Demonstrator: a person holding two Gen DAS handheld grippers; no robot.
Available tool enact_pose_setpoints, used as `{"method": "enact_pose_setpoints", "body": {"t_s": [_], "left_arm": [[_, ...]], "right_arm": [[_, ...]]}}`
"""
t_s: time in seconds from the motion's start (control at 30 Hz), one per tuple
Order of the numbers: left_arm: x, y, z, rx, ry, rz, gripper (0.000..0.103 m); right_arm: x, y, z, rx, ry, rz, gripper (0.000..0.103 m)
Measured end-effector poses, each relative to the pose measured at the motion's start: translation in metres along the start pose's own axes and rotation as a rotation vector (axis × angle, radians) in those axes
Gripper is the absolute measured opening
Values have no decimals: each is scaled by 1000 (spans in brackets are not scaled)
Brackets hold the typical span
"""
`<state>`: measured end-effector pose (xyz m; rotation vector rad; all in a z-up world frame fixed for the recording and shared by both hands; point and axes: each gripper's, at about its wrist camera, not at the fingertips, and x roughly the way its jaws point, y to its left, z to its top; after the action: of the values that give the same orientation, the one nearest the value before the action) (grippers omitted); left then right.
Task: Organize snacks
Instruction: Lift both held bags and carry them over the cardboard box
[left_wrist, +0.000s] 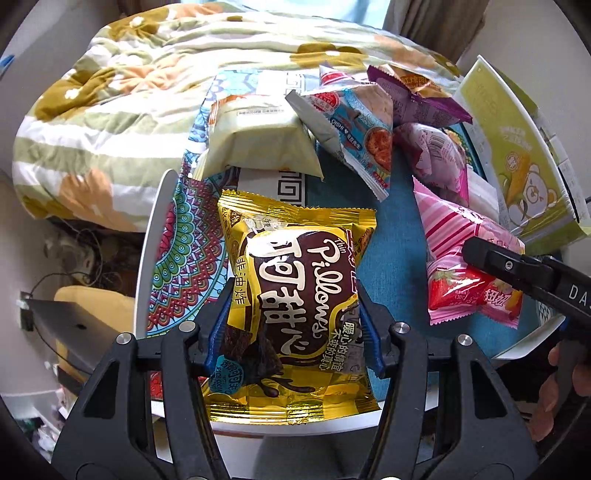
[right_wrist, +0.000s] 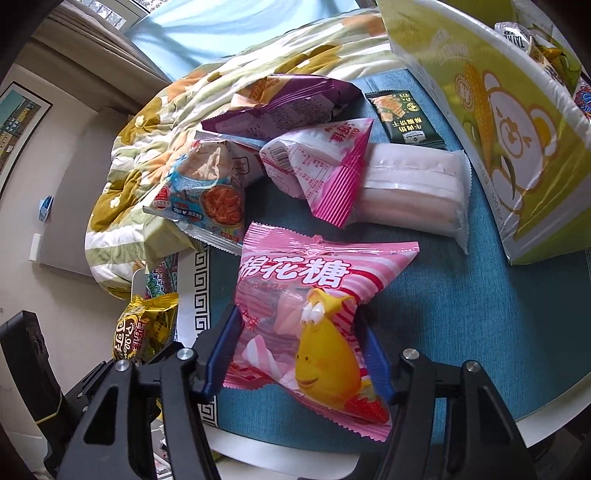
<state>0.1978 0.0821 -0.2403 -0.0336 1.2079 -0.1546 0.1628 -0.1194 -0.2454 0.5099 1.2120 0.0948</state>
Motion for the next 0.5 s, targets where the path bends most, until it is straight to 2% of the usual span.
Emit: {"method": "enact_pose_setpoints", "body": {"t_s": [0.27, 0.5], "left_arm": [[-50, -21, 13, 51, -99, -29, 54], [-95, -64, 44, 119, -211, -61, 54]], "right_arm": [[-51, 15, -12, -40, -88, 17, 58], [-113, 17, 1, -65, -228, 23, 58]]}}
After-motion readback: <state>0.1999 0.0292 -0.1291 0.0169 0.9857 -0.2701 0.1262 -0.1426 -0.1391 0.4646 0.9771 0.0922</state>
